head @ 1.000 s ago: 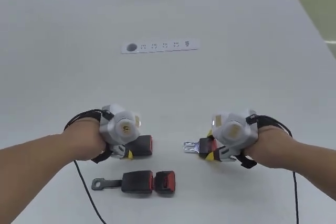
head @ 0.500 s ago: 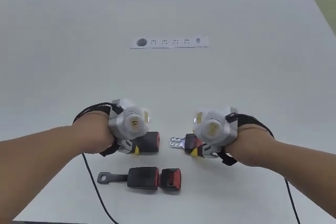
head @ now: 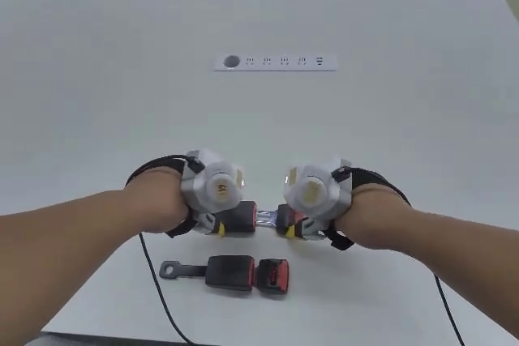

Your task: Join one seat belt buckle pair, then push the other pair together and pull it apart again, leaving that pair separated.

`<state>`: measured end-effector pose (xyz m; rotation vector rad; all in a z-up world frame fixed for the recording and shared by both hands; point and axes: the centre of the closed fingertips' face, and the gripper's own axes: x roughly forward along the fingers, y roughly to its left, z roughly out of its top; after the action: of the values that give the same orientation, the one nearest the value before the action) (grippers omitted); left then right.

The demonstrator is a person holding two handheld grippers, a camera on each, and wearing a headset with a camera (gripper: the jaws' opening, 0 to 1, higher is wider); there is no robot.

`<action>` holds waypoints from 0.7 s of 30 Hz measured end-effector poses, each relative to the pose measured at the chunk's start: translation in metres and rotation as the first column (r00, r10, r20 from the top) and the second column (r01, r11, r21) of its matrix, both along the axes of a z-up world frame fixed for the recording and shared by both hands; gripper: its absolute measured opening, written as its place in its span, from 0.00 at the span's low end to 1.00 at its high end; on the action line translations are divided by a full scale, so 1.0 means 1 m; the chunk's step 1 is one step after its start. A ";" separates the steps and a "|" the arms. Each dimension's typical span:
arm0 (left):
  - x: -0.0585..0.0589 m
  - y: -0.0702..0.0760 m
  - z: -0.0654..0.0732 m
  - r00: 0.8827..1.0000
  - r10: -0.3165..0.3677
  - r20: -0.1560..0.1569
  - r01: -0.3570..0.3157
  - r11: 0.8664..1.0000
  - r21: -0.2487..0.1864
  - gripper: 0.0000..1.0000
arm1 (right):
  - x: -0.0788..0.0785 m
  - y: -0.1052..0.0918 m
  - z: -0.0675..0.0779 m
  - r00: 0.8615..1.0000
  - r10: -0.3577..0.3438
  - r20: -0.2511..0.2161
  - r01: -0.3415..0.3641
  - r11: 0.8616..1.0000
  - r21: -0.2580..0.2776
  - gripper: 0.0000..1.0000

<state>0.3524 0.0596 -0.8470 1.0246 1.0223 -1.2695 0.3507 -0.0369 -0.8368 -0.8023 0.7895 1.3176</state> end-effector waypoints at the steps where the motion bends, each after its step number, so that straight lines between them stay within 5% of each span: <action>1: 0.000 0.000 0.000 1.000 -0.001 0.000 0.001 1.000 0.000 0.32 | -0.001 0.000 -0.001 1.000 0.003 0.000 -0.003 1.000 0.001 0.32; 14: -0.001 -0.001 0.000 1.000 -0.022 -0.014 0.022 1.000 -0.022 0.32 | 0.000 0.012 -0.002 0.999 0.042 0.031 -0.043 0.999 0.019 0.30; 21: -0.001 -0.001 0.000 0.999 -0.030 -0.018 0.029 0.999 -0.033 0.31 | 0.002 0.018 -0.002 1.000 0.023 0.007 -0.024 0.999 0.026 0.29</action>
<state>0.3514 0.0590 -0.8474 1.0081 1.0003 -1.3180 0.3530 -0.0187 -0.8386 -0.7965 0.7583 1.3433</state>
